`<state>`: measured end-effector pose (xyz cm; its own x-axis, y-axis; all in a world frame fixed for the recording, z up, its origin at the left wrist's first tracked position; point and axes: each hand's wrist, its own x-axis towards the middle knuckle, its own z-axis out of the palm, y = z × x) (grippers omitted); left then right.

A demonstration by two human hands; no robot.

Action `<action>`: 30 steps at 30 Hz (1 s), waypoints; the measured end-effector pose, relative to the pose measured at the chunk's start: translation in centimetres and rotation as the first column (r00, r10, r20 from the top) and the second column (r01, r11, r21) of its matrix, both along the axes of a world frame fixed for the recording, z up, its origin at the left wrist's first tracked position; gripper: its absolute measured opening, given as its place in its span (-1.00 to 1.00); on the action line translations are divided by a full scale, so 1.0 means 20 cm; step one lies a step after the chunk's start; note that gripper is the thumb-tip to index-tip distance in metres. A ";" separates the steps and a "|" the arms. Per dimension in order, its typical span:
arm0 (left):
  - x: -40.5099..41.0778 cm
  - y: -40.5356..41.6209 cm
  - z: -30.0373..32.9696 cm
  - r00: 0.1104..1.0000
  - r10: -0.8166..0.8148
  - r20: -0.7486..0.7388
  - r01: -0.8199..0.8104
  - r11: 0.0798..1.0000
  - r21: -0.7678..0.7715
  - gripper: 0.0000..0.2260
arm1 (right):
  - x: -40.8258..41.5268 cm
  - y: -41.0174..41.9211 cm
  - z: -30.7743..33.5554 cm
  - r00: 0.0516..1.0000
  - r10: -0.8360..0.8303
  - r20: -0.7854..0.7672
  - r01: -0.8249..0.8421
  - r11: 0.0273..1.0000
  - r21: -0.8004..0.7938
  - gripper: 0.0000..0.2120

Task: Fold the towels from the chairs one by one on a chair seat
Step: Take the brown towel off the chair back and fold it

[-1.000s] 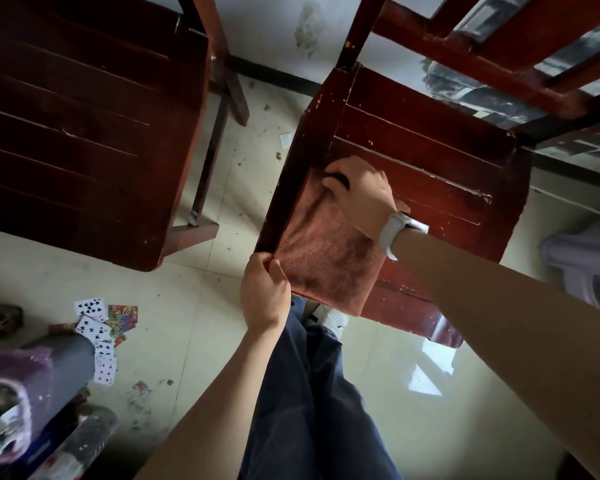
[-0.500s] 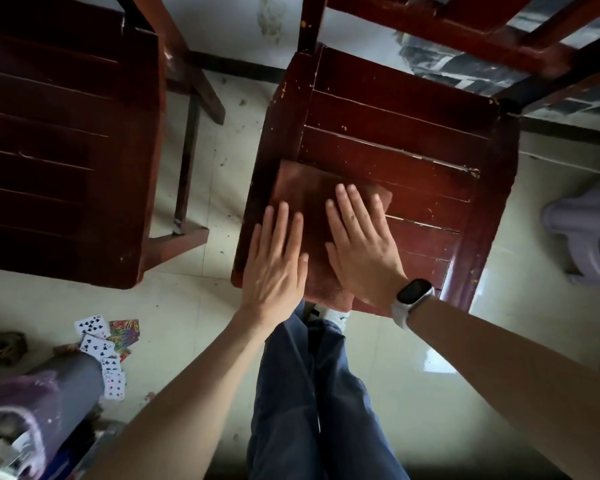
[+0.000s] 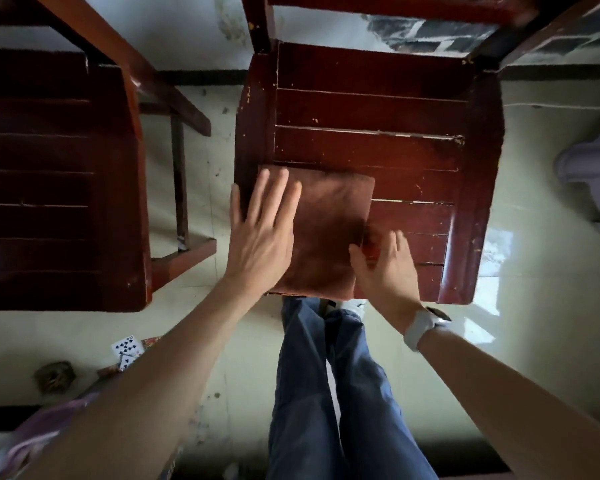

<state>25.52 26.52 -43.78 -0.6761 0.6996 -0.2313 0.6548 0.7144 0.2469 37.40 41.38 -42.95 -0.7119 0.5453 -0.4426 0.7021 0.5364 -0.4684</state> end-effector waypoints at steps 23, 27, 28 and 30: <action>-0.14 0.29 -0.01 0.588 0.508 0.629 -0.608 0.791 -0.070 -0.57 | -0.07 0.38 -0.05 0.671 -0.713 0.201 0.740 0.627 -0.244 -0.64; -0.16 0.36 -0.04 0.419 0.600 0.681 -0.736 0.663 -0.132 -0.68 | -0.08 0.35 -0.06 0.567 -0.781 0.262 0.816 0.491 -0.305 -0.79; -0.17 0.37 -0.04 0.375 0.605 0.702 -0.760 0.634 -0.141 -0.71 | -0.08 0.35 -0.06 0.557 -0.784 0.273 0.822 0.472 -0.320 -0.79; -0.18 0.38 -0.03 0.325 0.585 0.743 -0.774 0.616 -0.147 -0.77 | -0.09 0.36 -0.05 0.552 -0.786 0.279 0.814 0.435 -0.385 -0.75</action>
